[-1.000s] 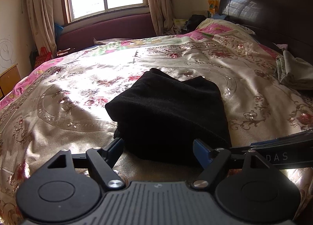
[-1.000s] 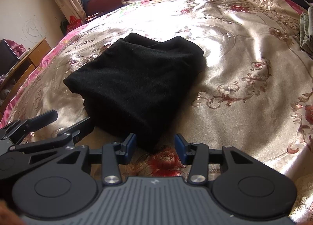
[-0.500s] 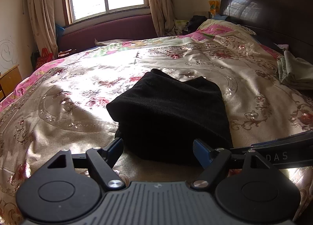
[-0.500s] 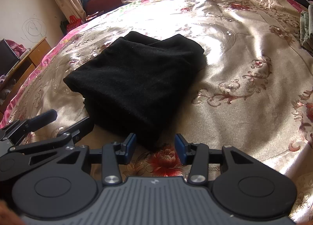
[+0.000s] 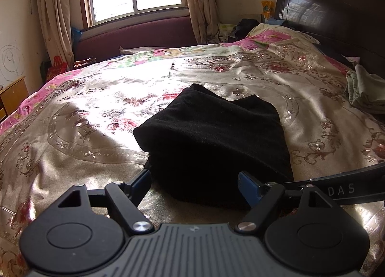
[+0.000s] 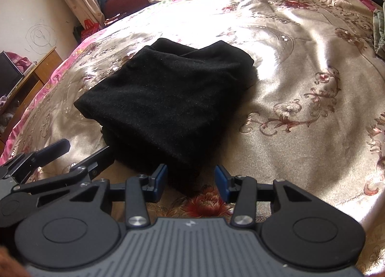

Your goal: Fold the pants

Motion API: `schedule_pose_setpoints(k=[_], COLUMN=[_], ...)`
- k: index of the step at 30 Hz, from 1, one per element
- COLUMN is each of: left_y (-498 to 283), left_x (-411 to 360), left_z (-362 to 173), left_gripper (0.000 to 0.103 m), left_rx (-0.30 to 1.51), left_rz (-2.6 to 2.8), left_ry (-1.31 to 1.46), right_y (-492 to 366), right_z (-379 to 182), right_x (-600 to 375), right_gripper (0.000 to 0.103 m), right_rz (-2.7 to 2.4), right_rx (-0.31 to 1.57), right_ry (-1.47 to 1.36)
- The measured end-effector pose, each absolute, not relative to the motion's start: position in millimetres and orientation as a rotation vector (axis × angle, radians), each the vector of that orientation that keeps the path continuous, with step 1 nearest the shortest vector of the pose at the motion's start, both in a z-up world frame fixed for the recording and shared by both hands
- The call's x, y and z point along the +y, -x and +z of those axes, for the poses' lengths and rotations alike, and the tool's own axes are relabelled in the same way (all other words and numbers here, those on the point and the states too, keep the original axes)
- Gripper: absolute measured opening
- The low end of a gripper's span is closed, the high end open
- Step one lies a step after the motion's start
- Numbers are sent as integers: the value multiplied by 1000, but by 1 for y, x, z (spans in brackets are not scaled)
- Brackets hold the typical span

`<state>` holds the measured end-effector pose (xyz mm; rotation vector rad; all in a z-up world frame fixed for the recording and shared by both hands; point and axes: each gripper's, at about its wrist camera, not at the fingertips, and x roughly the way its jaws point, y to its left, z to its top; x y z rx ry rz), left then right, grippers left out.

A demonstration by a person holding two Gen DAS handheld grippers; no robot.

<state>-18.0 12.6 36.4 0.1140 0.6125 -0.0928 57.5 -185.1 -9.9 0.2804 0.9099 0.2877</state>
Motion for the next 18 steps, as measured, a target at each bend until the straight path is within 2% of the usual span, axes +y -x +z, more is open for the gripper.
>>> schedule_pose_setpoints(k=[7,10,18], left_y=[12,12,4], left_x=[15,15,17], left_z=[37,36,34], left_gripper=[94,101,102], left_rx=[613,605,615], left_rz=[-91,-83,-79], left_ry=[-114,-123,-118], right_y=[-61,-64,-69], right_z=[-11,-12,-14], right_x=[-184,-187,-187], right_gripper=[45,47,48], right_rz=[296,293,294], right_rx=[912,914,926], right_ry=[-293,-306,-321])
